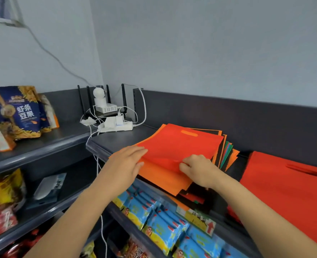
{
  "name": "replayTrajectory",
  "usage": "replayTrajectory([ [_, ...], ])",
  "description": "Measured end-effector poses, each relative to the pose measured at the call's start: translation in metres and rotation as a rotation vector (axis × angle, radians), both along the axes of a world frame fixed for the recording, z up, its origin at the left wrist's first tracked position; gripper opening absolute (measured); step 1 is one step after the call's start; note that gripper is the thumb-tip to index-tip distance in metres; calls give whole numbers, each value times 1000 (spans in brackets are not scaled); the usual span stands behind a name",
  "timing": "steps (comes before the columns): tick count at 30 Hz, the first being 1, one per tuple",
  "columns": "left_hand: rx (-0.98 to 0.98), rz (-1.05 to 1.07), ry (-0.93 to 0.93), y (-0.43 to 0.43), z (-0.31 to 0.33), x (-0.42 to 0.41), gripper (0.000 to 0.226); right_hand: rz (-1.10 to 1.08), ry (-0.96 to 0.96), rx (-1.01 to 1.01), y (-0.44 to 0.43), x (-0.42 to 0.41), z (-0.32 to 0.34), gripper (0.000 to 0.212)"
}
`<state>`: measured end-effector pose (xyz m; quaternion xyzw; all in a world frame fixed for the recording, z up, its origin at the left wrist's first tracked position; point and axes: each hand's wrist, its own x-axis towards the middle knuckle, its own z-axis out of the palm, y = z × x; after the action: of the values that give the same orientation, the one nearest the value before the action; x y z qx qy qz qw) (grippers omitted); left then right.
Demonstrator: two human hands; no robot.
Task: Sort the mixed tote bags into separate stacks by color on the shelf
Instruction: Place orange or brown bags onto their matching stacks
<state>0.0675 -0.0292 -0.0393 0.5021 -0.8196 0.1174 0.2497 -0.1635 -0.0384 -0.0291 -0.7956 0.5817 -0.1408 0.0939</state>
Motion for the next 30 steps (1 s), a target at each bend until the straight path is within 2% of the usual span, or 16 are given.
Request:
replayTrajectory([
  [6, 98, -58, -136, -60, 9, 21, 58, -156, -156, -4, -2, 5, -6, 43],
  [8, 162, -69, -184, -77, 1, 26, 44, -204, -177, -8, 3, 11, -8, 43],
  [10, 233, -81, -136, -89, -8, 31, 30, -246, -141, -32, 7, 19, -10, 40],
  [12, 241, -80, -70, -98, -16, 33, 27, -273, -104, -63, 8, 26, -12, 33],
  [16, 189, -21, -101, -97, -14, 29, 27, -272, -74, -101, 15, 33, -16, 21],
  [19, 125, 38, -157, -76, -3, 19, 28, -198, -105, -125, 29, 26, -19, 28],
  [21, -4, -52, -64, -60, 1, 8, 20, -192, -120, -289, 40, 10, -12, 26],
  [24, -121, -239, 44, -39, -3, -27, 12, -328, -136, -531, 66, -30, 5, 25],
  [26, -148, -304, 19, -24, -5, -59, 15, -413, -65, -565, 91, -53, 9, 24],
  [30, -88, -450, -38, 2, -18, -122, 33, -555, 282, -560, 135, -85, -7, 20],
])
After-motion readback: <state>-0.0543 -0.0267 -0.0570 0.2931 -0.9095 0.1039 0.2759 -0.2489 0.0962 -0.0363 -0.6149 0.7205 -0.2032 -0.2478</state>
